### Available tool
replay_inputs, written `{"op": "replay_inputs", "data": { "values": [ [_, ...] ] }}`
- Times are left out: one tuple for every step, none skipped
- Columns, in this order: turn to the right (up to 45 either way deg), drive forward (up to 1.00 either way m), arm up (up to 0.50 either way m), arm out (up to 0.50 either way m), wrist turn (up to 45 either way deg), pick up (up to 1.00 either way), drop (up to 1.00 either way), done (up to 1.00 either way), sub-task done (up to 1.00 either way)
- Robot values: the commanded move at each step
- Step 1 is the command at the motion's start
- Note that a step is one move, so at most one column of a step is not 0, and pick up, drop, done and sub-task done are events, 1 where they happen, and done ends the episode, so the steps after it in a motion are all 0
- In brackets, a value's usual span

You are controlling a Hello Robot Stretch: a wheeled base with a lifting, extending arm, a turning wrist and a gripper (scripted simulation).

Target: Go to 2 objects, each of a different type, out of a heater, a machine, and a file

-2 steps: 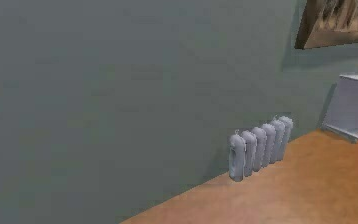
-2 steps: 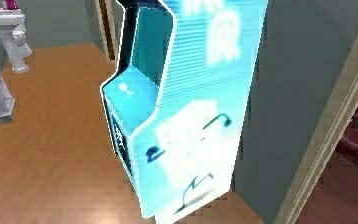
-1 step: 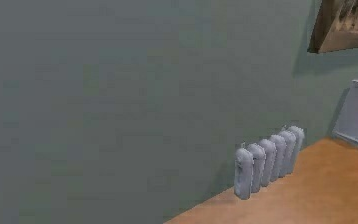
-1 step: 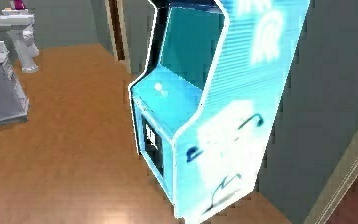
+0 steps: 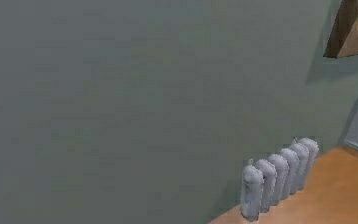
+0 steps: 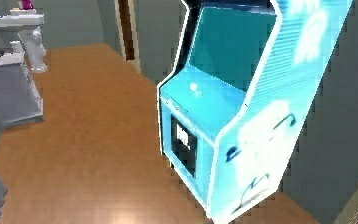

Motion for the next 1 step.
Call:
{"op": "replay_inputs", "data": {
  "values": [
    [45.0, 0.0, 0.0, 0.0, 0.0, 0.0, 0.0, 0.0, 0.0]
  ]
}}
